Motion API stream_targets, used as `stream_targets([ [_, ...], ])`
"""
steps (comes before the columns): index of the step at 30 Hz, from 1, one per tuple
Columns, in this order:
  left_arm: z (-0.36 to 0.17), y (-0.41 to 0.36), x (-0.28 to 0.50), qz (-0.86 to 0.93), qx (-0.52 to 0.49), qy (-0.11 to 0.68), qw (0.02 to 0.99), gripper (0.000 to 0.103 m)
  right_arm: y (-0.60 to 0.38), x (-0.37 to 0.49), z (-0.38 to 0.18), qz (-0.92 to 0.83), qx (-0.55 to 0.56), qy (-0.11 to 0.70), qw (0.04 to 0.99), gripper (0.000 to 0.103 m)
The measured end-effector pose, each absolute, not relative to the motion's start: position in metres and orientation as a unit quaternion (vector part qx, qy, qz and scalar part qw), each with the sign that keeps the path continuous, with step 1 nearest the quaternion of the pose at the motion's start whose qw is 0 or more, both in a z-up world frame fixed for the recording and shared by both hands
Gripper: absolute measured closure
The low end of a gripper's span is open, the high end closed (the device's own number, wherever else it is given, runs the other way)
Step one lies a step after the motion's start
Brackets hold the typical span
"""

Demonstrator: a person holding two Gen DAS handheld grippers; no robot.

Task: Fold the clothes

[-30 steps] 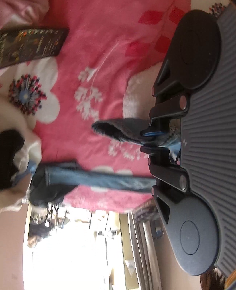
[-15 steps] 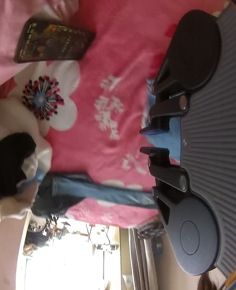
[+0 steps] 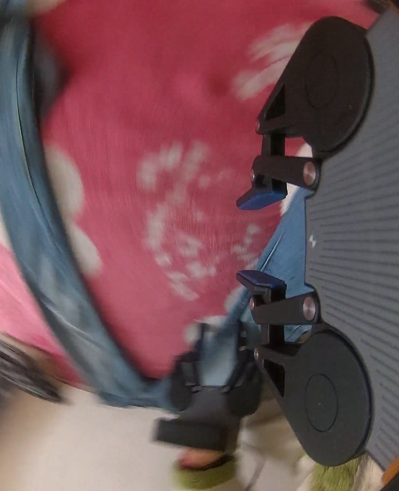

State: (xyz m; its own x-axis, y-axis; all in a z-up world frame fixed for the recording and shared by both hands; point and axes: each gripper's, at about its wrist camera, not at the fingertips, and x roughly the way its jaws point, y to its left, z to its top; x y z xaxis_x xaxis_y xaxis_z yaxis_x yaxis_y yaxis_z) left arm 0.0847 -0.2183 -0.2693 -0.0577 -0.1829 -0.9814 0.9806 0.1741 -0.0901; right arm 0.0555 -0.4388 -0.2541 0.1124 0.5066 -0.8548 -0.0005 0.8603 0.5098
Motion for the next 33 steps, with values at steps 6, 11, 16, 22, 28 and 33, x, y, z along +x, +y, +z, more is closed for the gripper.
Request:
stream_targets([
  [6, -0.269, -0.207, 0.084, -0.517, 0.38, 0.501, 0.581, 0.052, -0.37, 0.092, -0.3, 0.271, 0.075, 0.7, 0.656, 0.06],
  [11, -0.265, -0.201, 0.097, -0.507, 0.343, 0.506, 0.608, 0.054, -0.341, 0.089, -0.315, 0.281, 0.007, 0.707, 0.649, 0.06],
  [16, -0.268, -0.196, 0.108, -0.497, 0.339, 0.515, 0.611, 0.059, -0.337, 0.086, -0.32, 0.272, 0.041, 0.731, 0.625, 0.07],
  [22, -0.271, -0.191, 0.094, -0.524, 0.377, 0.501, 0.576, 0.059, -0.321, 0.084, -0.331, 0.275, 0.044, 0.758, 0.589, 0.07],
  [28, -0.272, -0.181, 0.074, -0.547, 0.404, 0.462, 0.569, 0.057, -0.307, 0.09, -0.335, 0.301, 0.007, 0.77, 0.562, 0.069],
  [33, -0.265, -0.173, 0.069, -0.536, 0.393, 0.452, 0.595, 0.082, -0.293, 0.085, -0.329, 0.293, -0.048, 0.765, 0.572, 0.085],
])
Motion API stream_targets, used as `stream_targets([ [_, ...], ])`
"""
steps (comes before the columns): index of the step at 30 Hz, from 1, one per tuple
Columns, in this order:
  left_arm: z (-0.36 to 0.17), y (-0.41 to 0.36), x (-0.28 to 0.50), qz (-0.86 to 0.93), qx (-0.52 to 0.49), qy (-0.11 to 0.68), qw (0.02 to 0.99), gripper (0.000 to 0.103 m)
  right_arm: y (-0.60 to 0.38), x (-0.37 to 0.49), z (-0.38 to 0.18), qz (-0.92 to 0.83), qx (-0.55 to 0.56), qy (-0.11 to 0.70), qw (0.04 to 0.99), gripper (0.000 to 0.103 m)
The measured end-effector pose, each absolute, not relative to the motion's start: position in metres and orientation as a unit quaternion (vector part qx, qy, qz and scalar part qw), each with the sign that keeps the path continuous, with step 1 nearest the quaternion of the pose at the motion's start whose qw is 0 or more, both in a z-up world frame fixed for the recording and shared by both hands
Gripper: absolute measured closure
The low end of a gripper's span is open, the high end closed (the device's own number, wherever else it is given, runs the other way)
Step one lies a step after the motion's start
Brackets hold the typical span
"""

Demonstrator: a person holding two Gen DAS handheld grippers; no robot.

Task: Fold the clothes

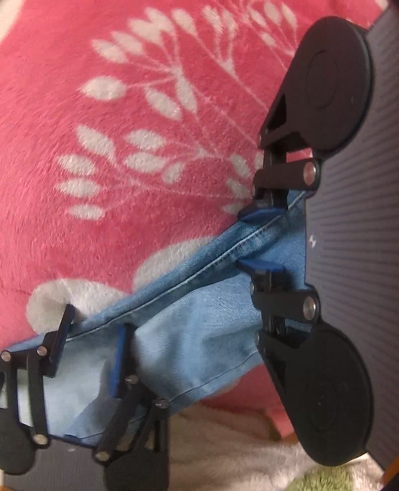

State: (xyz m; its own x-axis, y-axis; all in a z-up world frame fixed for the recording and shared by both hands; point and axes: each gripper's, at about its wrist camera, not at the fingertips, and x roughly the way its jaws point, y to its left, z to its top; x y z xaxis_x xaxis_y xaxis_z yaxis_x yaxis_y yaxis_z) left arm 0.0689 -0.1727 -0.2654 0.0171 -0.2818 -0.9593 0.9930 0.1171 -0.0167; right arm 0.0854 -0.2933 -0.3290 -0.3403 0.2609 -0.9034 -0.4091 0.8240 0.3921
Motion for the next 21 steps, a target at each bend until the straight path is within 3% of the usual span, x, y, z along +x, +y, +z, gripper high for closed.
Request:
stream_targets([
  [2, -0.259, -0.17, 0.072, -0.531, 0.38, 0.454, 0.605, 0.093, -0.293, 0.083, -0.32, 0.284, -0.055, 0.759, 0.584, 0.095],
  [9, -0.225, -0.162, 0.099, -0.49, 0.325, 0.427, 0.687, 0.1, -0.306, 0.1, -0.267, 0.236, -0.092, 0.695, 0.673, 0.098],
  [16, -0.189, -0.172, 0.145, -0.434, 0.304, 0.369, 0.764, 0.1, -0.323, 0.149, -0.217, 0.199, -0.183, 0.608, 0.746, 0.098],
  [19, -0.205, -0.18, 0.161, -0.408, 0.31, 0.38, 0.77, 0.099, -0.336, 0.188, -0.214, 0.187, -0.217, 0.578, 0.764, 0.098],
  [21, -0.232, -0.192, 0.168, -0.393, 0.321, 0.411, 0.758, 0.093, -0.332, 0.193, -0.234, 0.182, -0.217, 0.567, 0.774, 0.096],
])
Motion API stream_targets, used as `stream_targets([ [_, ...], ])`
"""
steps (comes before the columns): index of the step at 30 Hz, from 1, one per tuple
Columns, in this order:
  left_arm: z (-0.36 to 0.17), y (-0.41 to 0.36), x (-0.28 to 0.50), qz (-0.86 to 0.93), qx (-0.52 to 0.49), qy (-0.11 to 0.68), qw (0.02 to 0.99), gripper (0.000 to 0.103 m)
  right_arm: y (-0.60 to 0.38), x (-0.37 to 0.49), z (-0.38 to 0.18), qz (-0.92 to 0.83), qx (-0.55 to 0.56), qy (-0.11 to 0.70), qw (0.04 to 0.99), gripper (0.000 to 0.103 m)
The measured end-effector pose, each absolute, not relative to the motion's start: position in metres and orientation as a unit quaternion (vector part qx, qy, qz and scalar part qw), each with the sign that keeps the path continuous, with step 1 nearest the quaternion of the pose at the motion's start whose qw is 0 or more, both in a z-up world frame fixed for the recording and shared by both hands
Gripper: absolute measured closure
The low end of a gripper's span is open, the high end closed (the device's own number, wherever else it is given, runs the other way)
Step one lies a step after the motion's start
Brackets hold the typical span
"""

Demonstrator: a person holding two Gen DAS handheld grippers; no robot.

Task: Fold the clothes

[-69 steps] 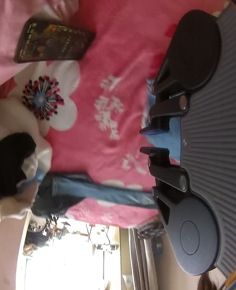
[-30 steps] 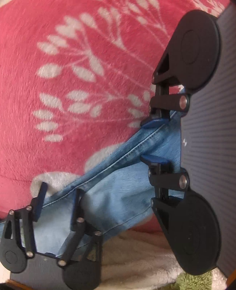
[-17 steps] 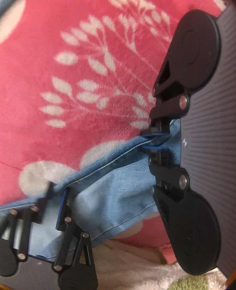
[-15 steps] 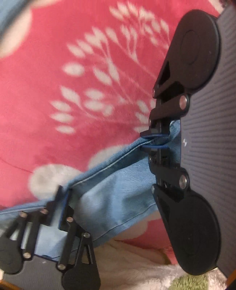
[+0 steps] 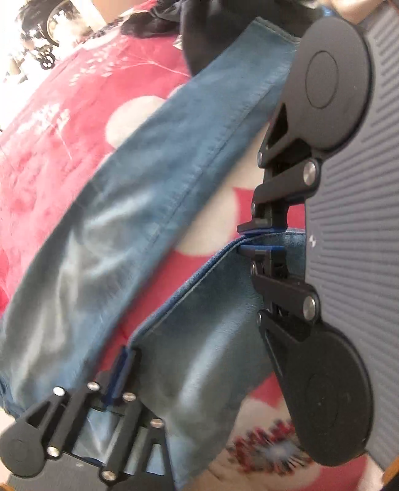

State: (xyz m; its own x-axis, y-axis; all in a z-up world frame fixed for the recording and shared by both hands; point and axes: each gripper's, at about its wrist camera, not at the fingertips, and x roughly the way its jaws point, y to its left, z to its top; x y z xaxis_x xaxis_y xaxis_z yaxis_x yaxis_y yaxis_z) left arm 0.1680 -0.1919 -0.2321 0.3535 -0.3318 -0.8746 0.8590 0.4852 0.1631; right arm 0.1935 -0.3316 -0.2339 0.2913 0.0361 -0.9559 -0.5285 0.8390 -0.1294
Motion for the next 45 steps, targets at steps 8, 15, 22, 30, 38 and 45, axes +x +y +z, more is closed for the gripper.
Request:
stream_targets([
  [8, -0.234, -0.173, 0.171, -0.348, 0.286, 0.451, 0.77, 0.057, -0.456, 0.148, -0.238, 0.059, 0.07, 0.56, 0.824, 0.033],
  [15, -0.225, -0.196, 0.17, -0.334, 0.271, 0.45, 0.782, 0.056, -0.619, -0.034, -0.225, -0.187, 0.468, 0.469, 0.725, 0.029],
  [22, -0.24, -0.251, 0.155, -0.376, 0.318, 0.434, 0.754, 0.056, -0.627, -0.148, -0.317, -0.247, 0.657, 0.482, 0.524, 0.028],
  [30, -0.253, -0.271, 0.143, -0.385, 0.364, 0.431, 0.731, 0.057, -0.602, -0.108, -0.35, -0.165, 0.635, 0.491, 0.573, 0.096],
  [38, -0.247, -0.275, 0.149, -0.391, 0.367, 0.443, 0.718, 0.057, -0.612, -0.018, -0.234, -0.079, 0.328, 0.465, 0.818, 0.099],
  [45, -0.258, -0.291, 0.15, -0.405, 0.392, 0.447, 0.695, 0.057, -0.663, 0.058, -0.253, -0.075, 0.187, 0.483, 0.852, 0.099],
])
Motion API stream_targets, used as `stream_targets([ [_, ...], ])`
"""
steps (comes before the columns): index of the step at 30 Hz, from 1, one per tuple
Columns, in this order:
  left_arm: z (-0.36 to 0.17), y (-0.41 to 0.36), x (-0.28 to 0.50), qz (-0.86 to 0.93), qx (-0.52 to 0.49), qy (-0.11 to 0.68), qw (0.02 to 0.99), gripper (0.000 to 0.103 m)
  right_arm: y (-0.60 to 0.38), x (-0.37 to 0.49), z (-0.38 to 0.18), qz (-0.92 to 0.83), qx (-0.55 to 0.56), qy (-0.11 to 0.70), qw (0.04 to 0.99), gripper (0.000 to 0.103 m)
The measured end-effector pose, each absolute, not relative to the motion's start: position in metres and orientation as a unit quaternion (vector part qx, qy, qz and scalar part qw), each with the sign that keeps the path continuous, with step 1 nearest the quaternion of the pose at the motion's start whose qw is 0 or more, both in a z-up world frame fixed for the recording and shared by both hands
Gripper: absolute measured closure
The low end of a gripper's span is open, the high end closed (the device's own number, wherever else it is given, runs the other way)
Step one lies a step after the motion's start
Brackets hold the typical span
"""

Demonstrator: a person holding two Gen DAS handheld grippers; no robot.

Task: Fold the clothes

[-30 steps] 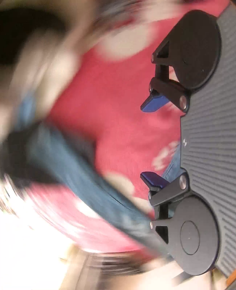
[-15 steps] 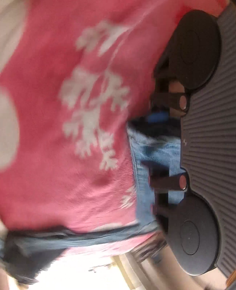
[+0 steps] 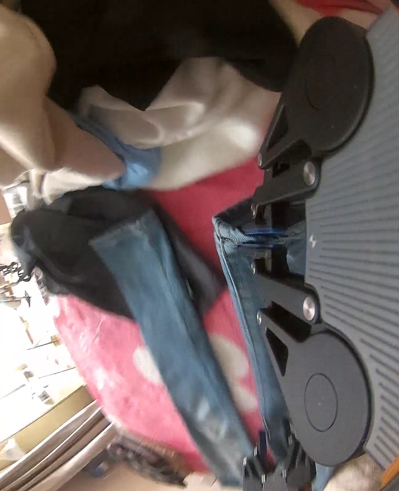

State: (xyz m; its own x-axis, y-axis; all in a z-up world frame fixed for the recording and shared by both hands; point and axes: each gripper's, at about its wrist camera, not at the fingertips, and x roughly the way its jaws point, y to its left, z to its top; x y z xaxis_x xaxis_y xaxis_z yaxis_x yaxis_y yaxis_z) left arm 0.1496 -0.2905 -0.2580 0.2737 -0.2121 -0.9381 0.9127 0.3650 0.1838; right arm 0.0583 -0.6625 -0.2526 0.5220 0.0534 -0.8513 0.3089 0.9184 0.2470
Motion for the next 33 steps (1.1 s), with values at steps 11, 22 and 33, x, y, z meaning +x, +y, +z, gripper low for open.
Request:
stream_targets([
  [11, -0.265, -0.294, 0.156, -0.389, 0.402, 0.46, 0.69, 0.04, -0.675, 0.072, -0.314, -0.137, 0.155, 0.503, 0.839, 0.063],
  [22, -0.235, -0.244, 0.185, -0.248, 0.337, 0.521, 0.744, 0.034, -0.67, -0.036, -0.285, -0.223, 0.314, 0.439, 0.812, 0.055],
  [33, -0.139, -0.06, 0.162, 0.137, 0.071, 0.574, 0.804, 0.032, -0.676, -0.05, -0.356, -0.107, 0.53, 0.472, 0.696, 0.057],
])
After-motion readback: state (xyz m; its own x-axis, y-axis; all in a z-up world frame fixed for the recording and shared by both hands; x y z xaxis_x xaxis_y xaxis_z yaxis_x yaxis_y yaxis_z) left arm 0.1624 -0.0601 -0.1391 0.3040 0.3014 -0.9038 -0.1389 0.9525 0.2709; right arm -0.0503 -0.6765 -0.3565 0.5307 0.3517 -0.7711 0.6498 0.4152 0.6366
